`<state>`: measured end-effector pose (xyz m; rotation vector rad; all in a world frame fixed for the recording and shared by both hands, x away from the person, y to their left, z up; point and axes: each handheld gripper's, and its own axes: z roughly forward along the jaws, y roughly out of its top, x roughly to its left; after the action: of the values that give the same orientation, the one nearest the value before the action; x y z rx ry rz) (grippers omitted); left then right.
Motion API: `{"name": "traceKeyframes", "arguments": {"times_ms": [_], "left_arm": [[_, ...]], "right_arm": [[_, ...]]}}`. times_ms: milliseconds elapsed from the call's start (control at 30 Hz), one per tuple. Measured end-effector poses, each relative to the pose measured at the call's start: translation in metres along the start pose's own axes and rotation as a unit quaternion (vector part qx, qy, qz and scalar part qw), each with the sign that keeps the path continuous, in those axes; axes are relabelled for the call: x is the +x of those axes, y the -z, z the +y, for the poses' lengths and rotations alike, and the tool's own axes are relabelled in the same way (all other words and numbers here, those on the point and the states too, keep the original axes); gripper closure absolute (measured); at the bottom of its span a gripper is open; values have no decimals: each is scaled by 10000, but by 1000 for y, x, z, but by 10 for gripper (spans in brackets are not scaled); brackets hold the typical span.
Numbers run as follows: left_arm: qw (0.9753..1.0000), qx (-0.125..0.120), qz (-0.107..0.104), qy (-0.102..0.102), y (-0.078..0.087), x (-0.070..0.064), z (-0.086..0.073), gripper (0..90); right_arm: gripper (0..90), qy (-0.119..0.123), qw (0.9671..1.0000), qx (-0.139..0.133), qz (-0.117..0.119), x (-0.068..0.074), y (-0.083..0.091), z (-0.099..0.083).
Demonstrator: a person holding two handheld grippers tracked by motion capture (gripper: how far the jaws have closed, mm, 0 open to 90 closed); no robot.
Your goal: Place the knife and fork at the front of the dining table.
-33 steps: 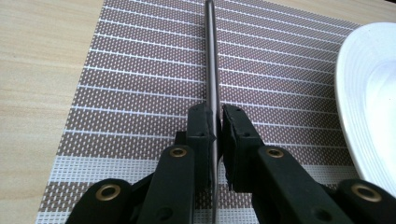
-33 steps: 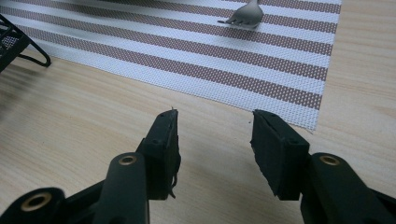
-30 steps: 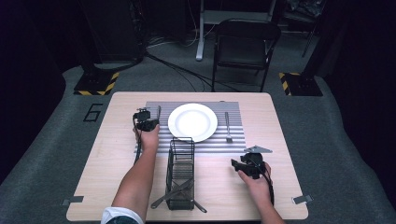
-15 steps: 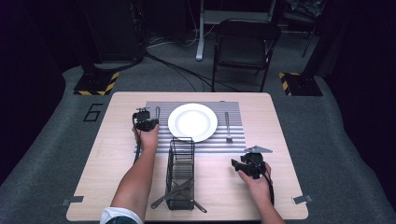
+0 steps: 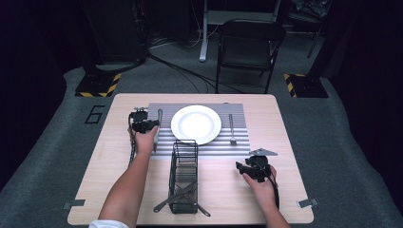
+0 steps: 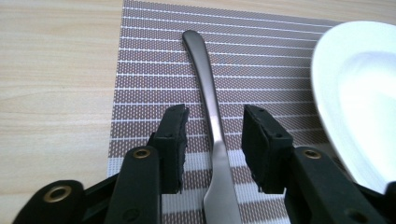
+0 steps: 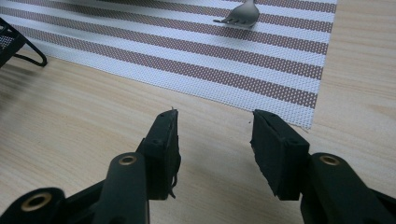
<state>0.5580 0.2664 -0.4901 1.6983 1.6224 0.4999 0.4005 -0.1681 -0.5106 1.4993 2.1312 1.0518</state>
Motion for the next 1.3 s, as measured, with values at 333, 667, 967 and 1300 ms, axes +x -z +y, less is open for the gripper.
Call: {"name": "traceKeyframes", "arguments": {"times_ms": [333, 667, 967, 1300], "left_arm": [[9996, -166, -235, 19, 21, 7, -2, 520], [9986, -144, -410, -318, 53, 6, 3, 474], [9949, -316, -740, -614, 90, -5, 7, 454], [9907, -246, -878, -1010, 116, -12, -3, 453]], "right_arm": [[509, -135, 9999, -43, -30, -5, 4, -1], [499, -76, 9998, -134, -103, -3, 9, 1], [495, -119, 9997, -168, -97, -3, 11, 3], [494, -111, 9999, -118, -48, -2, 9, 3]]}}
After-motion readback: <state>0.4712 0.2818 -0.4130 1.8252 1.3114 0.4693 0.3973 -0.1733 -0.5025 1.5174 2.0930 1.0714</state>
